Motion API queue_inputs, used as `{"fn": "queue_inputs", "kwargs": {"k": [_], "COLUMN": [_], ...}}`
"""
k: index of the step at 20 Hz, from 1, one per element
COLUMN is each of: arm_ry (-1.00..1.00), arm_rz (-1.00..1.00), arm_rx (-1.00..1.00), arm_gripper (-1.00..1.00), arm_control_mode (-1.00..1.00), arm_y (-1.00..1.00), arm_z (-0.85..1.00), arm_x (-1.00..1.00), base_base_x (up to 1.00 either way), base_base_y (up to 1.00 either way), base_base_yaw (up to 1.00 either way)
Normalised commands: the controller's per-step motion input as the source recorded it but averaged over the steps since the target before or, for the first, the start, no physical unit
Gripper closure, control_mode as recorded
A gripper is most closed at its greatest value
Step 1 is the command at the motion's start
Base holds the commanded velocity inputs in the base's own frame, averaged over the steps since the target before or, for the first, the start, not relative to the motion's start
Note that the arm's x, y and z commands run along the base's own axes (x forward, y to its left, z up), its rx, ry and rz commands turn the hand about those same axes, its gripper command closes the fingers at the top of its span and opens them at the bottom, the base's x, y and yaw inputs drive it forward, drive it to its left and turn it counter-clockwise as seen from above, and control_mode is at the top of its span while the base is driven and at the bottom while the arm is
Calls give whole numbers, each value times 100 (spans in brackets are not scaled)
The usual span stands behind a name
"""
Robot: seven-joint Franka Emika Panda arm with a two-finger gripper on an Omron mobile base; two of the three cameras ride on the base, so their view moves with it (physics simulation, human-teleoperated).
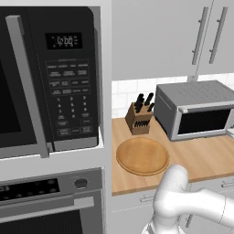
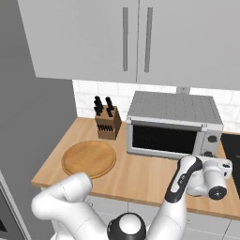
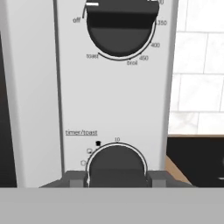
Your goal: Pick up the kebab skewer and baguette bread, and place them inside the toaster oven. Close the toaster oven door and start by setting the timer.
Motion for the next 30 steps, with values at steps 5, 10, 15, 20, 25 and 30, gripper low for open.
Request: {"fn": "queue_inputs", "kwargs": {"k": [5, 10, 15, 20, 25, 30], "arm_ry": [0, 0, 0, 0, 0, -2], "arm_rz": [0, -3, -7, -9, -8, -7], "arm_rx": [4, 12, 18, 20, 22, 22], "arm_gripper": [100, 100, 100, 100, 100, 100], "arm_control_mode": [-100, -100, -100, -100, -100, -100], "arm_y": [0, -1, -2, -1, -6, -5], "arm_z": [0, 0, 0, 0, 0, 0], "arm_x": [0, 0, 0, 0, 0, 0], "base_base_x": [0, 0, 0, 0, 0, 0], "base_base_y": [0, 0, 0, 0, 0, 0], "base_base_yaw": [0, 0, 0, 0, 0, 0]}}
